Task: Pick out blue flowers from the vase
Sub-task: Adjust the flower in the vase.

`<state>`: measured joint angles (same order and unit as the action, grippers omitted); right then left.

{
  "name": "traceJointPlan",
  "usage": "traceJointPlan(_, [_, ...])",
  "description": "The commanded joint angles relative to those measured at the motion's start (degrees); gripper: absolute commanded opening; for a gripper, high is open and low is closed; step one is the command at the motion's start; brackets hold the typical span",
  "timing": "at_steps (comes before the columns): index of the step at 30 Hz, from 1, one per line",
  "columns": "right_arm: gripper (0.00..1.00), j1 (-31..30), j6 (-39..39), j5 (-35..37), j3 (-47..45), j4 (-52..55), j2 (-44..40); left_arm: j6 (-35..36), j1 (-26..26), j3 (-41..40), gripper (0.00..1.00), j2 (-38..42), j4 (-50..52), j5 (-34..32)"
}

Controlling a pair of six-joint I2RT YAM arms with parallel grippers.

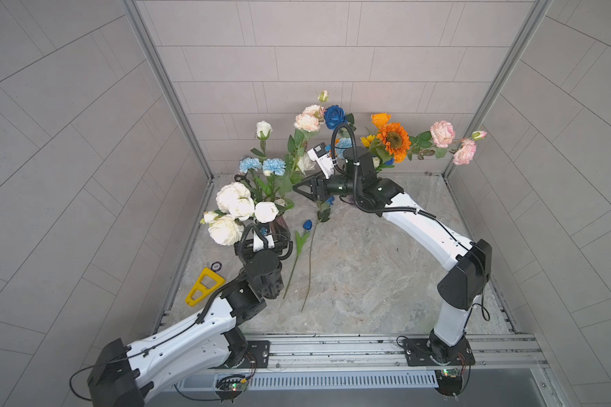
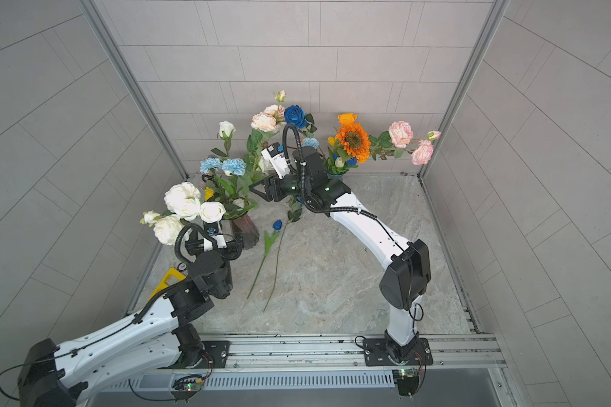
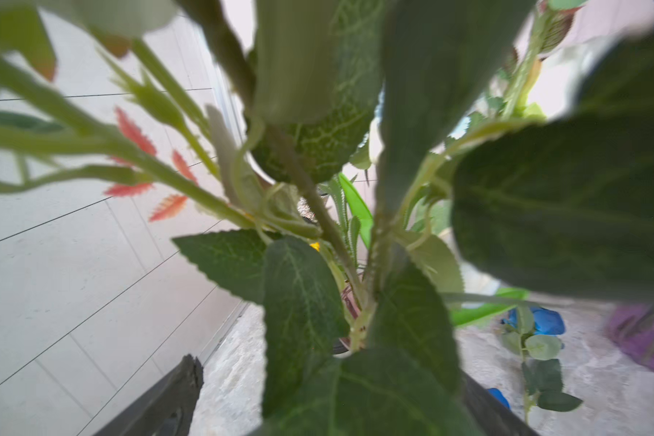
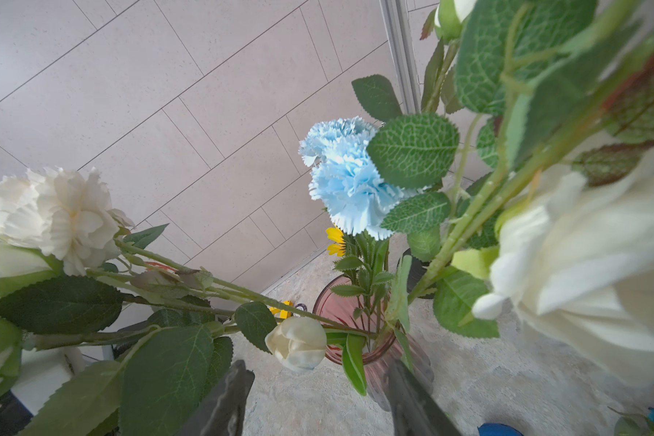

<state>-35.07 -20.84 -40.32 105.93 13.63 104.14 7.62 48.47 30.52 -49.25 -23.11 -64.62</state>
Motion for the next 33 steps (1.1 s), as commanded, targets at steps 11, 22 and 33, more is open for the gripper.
traceJointPlan(11, [0.6,-0.87,2.18,-0.81,1.39,-0.14,0.28,6.38,-6.21,6.85,1.0,-4.2,-12.09,-2.31])
traceJointPlan(22, [0.6,-0.97,3.08,-1.7,3.86,-0.43,3.18,11.24,-9.42,9.99,1.0,-6.42,-18.14,-3.11])
traceJointPlan(33, [0.49,-2.89,2.64,-0.1,16.68,2.49,13.27,12.56,-9.62,8.92,0.98,-1.29,-14.75,-3.9])
